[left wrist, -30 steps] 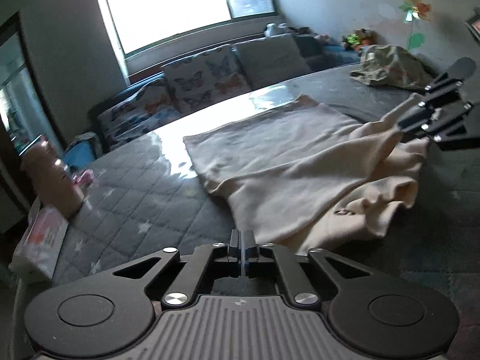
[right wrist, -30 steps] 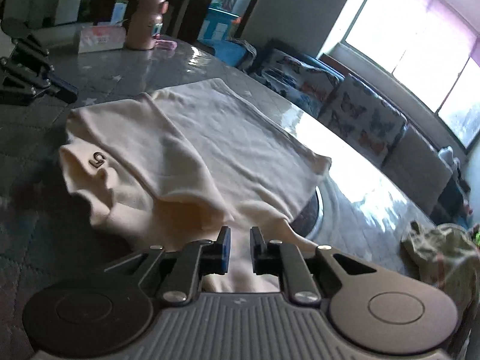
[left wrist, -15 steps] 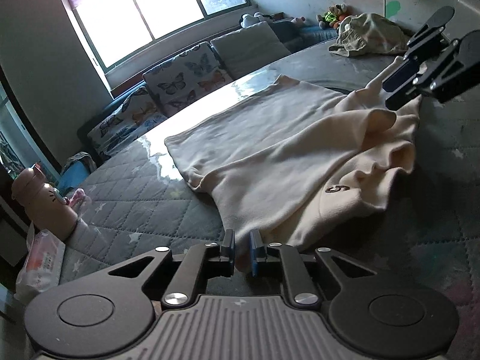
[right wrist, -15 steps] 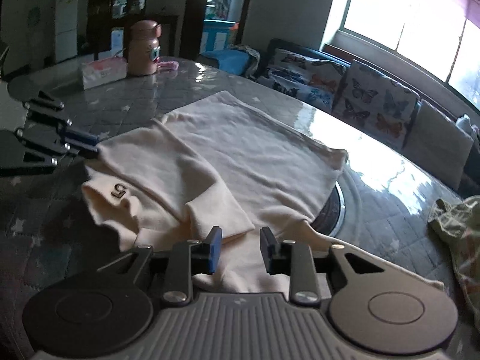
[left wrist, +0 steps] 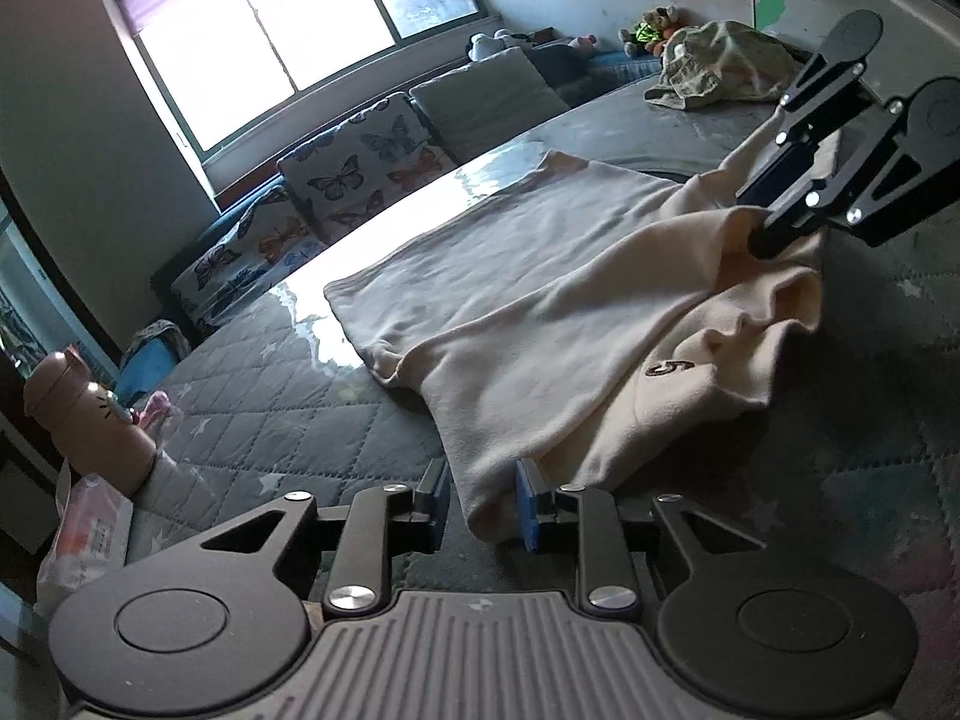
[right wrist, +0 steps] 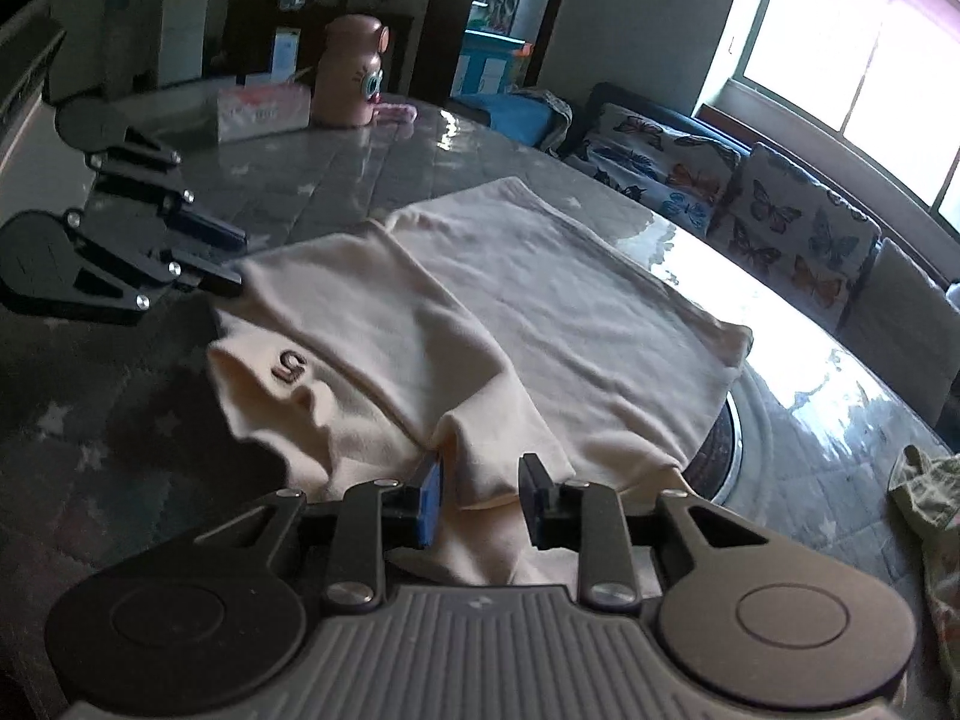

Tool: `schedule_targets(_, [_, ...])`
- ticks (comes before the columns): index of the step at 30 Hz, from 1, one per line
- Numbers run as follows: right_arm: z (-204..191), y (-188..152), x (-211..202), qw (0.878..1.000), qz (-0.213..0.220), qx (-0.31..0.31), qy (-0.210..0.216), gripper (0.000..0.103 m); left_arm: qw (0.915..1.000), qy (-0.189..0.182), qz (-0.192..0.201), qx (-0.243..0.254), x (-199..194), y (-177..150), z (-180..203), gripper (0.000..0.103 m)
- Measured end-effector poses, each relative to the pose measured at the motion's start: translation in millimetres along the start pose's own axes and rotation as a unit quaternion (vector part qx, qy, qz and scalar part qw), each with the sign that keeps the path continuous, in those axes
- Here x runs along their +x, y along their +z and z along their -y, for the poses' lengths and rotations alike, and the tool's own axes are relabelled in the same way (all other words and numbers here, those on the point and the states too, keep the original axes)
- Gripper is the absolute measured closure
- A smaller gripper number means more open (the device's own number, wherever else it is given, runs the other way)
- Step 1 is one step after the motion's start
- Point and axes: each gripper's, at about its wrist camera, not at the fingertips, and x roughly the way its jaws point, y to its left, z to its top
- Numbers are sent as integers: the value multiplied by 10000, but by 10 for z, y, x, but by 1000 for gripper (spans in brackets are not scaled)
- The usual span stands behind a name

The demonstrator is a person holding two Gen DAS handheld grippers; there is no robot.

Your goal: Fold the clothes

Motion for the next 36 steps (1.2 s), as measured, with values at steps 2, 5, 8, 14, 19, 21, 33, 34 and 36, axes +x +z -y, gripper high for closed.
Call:
schedule_targets(2, [-29, 4, 7, 9999, 18, -125, -111, 91, 10000, -4, 22, -84, 9, 5, -18, 93])
schedule_targets(5, [-36, 42, -2, 9990, 116, -311, -294, 98, 9998, -11, 57, -212, 19, 14, -46, 99])
schedule_targets(8, [-35, 83, -47, 9959, 320, -592, -604, 98, 9991, 32, 172, -395, -61, 20, -106, 100])
schedule_targets(14, [-24, 55, -125, 9931, 412, -826, -717, 98, 9977, 4, 114, -667, -132, -62, -230, 100])
schedule_targets(19, [-115, -170, -78, 9951, -160, -948, -234, 88, 9986, -77, -17, -518, -114, -112, -177, 99])
schedule_targets(21, [-82, -203, -117, 9965, -223, -805, -77, 88, 9988, -113, -6, -481, -131, -101, -180, 98])
schedule_targets(33, [487, 12, -27, 9963, -45, 792, 325, 87, 9974, 18, 130, -707, -240, 40, -455, 95])
schedule_targets(34, [513, 21, 46, 9953, -88, 897, 354, 87, 9974, 5, 138, -706, -218, 61, -446, 95])
schedule_targets(36, [544, 11, 204, 9935, -179, 1064, 371, 87, 9973, -53, 164, -707, -165, 113, -421, 95])
